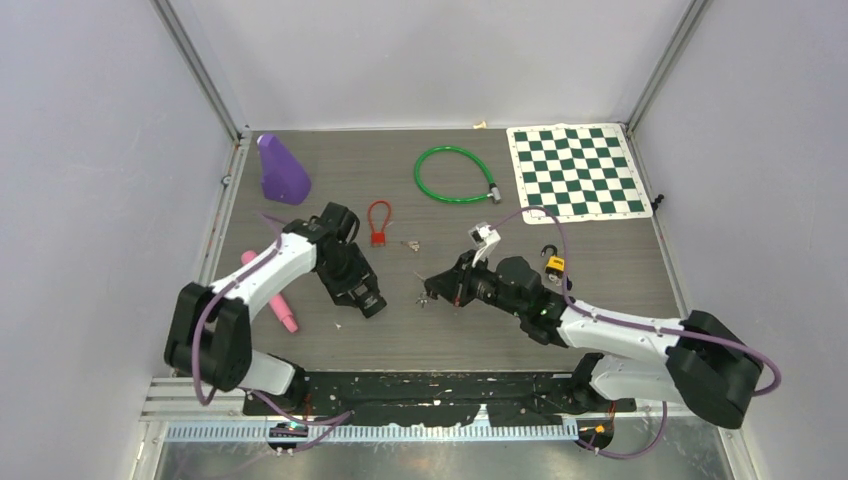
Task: Unlock with the key
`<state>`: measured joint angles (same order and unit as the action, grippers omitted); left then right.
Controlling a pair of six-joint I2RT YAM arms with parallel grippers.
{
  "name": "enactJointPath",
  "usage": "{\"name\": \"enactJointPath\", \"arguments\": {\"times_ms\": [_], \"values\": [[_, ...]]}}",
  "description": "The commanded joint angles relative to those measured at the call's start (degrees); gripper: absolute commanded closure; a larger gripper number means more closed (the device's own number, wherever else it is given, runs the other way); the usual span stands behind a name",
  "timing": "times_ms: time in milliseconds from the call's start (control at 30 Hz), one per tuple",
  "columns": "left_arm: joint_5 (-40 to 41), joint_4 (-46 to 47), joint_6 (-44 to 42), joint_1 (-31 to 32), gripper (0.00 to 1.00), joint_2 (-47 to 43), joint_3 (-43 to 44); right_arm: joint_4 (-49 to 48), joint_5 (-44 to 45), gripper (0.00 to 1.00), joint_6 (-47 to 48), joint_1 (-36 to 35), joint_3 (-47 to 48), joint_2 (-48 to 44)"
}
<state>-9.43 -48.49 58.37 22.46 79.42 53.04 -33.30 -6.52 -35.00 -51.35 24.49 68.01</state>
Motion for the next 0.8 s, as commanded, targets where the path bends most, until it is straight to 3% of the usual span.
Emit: {"name": "enactJointPath", "arguments": {"times_ms": [0, 167, 300, 367, 567, 767], "values": [[3.3, -1.5, -5.1, 0.7, 0.89, 6.0, 3.2, 16.1, 9.3, 0.95, 4.3, 0.2, 3.3, -5.3], [14.1, -6.7, -7.9, 4.4, 0.77, 14.5, 10.0, 16.4, 9.2, 0.95, 3.9, 0.2, 3.0, -5.5], [16.7, -6.2, -8.7, 5.5, 0.52, 18.9, 11.4, 16.3, 8.3, 0.94, 3.8, 0.2, 3.5, -4.3], [15.4, -4.6, -10.0, 5.5, 0.46, 19.8, 11.3, 16.0, 8.1, 0.94, 3.9, 0.2, 3.4, -4.3], [14.1, 0.1, -12.6, 5.5, 0.14, 14.1, 8.8, 14.3, 7.3, 0.94, 4.4, 0.2, 2.4, -4.7], [14.7, 3.6, -12.8, 5.4, 0.09, 2.9, 4.0, 11.3, 3.2, 0.95, 4.8, 0.2, 1.9, -4.3]]}}
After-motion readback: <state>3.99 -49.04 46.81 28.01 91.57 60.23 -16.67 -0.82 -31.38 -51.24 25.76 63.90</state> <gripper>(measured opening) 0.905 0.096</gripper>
